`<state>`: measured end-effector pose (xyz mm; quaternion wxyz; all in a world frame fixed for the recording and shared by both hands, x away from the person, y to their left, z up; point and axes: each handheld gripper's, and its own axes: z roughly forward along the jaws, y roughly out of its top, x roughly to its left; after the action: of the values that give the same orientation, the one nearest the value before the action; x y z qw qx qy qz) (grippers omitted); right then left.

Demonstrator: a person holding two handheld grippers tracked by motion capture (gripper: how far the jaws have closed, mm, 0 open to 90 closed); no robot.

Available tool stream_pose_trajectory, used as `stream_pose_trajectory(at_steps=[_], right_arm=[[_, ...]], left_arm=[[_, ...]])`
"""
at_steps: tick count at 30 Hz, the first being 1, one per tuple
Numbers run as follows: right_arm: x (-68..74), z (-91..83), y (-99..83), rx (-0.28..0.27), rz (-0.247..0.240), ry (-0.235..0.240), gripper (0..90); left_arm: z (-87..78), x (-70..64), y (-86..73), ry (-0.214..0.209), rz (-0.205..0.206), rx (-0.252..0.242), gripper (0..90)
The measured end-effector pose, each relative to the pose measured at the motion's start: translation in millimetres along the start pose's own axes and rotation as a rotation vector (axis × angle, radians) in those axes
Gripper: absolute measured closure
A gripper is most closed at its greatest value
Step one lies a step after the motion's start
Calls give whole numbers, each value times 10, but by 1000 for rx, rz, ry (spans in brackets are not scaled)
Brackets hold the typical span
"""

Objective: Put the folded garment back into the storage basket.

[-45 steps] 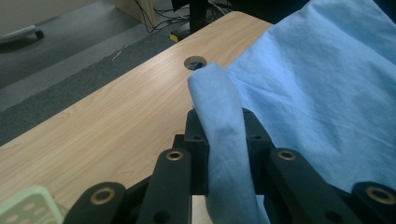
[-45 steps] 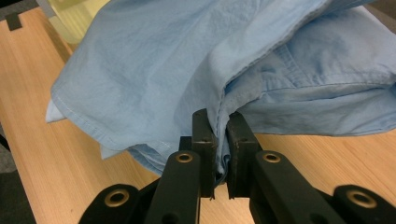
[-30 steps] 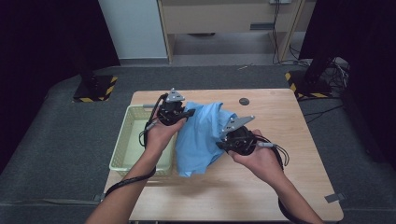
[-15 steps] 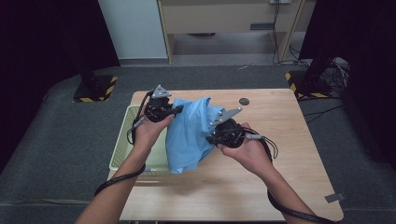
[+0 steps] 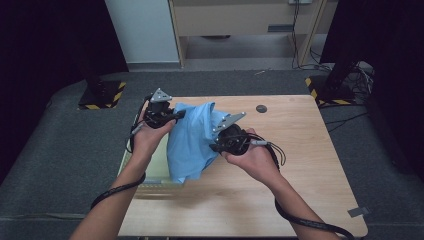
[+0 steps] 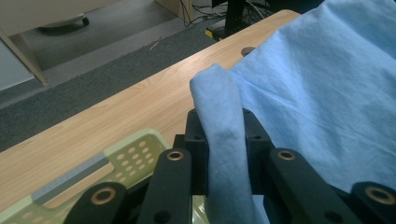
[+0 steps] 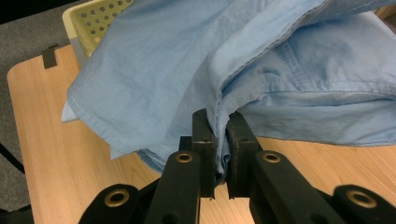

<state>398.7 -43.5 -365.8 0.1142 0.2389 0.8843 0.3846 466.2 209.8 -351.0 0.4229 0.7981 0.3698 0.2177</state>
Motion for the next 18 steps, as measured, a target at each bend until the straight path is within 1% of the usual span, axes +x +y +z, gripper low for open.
stream_pose_trajectory(at_steps=[5,10,13,18], right_arm=[[12,39,63,-3,-5,7,844],[17,94,139,-5,-10,16,844],[20,148,177,-8,-9,25,844],[35,271,241,-1,-18,39,844]], left_arm=[[-49,59,-24,8,-10,-11,774],[-84,140,-50,17,-14,-9,774],[-96,191,-81,24,-5,-1,774],[-127,302,-124,34,-15,-3,774]])
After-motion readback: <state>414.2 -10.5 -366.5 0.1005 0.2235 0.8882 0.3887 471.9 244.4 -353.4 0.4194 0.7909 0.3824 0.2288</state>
